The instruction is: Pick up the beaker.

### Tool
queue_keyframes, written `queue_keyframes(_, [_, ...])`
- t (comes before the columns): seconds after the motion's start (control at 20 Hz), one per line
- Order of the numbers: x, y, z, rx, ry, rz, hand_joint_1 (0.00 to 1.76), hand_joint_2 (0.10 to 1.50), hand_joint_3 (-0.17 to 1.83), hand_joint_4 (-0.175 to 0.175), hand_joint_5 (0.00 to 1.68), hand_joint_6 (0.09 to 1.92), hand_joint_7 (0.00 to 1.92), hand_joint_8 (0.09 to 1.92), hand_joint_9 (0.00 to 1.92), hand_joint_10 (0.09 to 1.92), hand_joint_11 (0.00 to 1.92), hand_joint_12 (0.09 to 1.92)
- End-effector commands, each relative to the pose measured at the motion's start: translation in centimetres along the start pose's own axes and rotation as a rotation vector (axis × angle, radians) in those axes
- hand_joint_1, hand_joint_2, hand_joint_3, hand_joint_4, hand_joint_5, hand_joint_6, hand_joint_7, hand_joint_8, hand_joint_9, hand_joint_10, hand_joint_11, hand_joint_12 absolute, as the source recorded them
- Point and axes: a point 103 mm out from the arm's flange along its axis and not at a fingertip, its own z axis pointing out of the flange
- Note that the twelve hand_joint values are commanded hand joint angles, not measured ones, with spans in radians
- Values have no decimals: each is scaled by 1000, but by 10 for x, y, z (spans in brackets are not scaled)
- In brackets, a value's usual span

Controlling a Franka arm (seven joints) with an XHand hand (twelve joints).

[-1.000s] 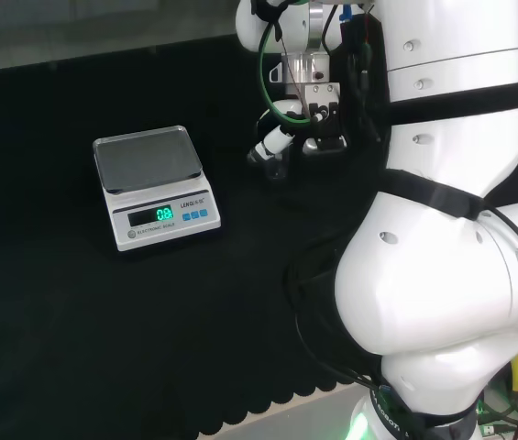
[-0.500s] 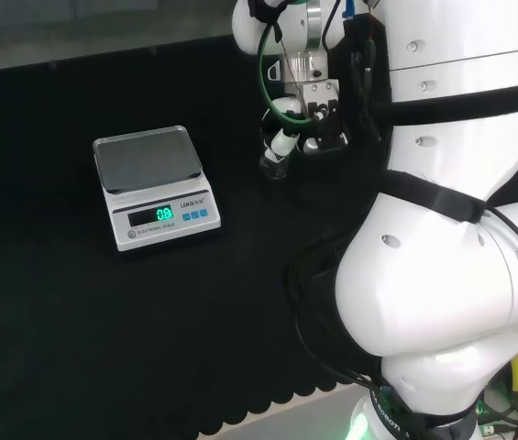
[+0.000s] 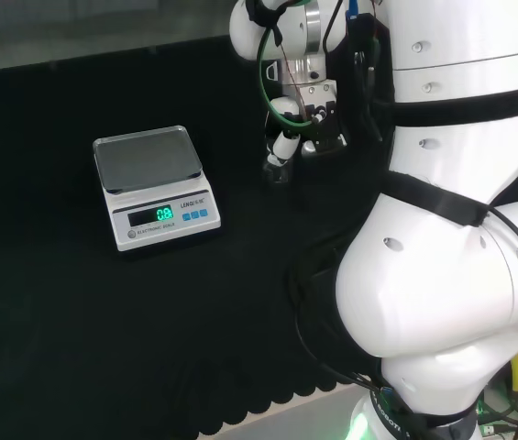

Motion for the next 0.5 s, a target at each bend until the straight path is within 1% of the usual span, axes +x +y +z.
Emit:
queue_keyframes(0.05, [7, 0, -17, 1, -28, -47, 1190, 872, 282, -171, 1210, 651, 1057, 789, 1452, 190, 1634, 503])
queue_keyframes(0.2, [6, -6, -35, 0, -45, -60, 1192, 873, 280, -175, 1211, 651, 1074, 785, 1458, 181, 1624, 491])
queue_keyframes(0.35, [13, -17, -60, -20, -54, -65, 1192, 872, 288, -175, 1205, 663, 1086, 776, 1463, 172, 1618, 482])
queue_keyframes(0.5, [24, -32, -86, -46, -80, -72, 1191, 869, 300, -175, 1199, 677, 1096, 766, 1470, 161, 1615, 475])
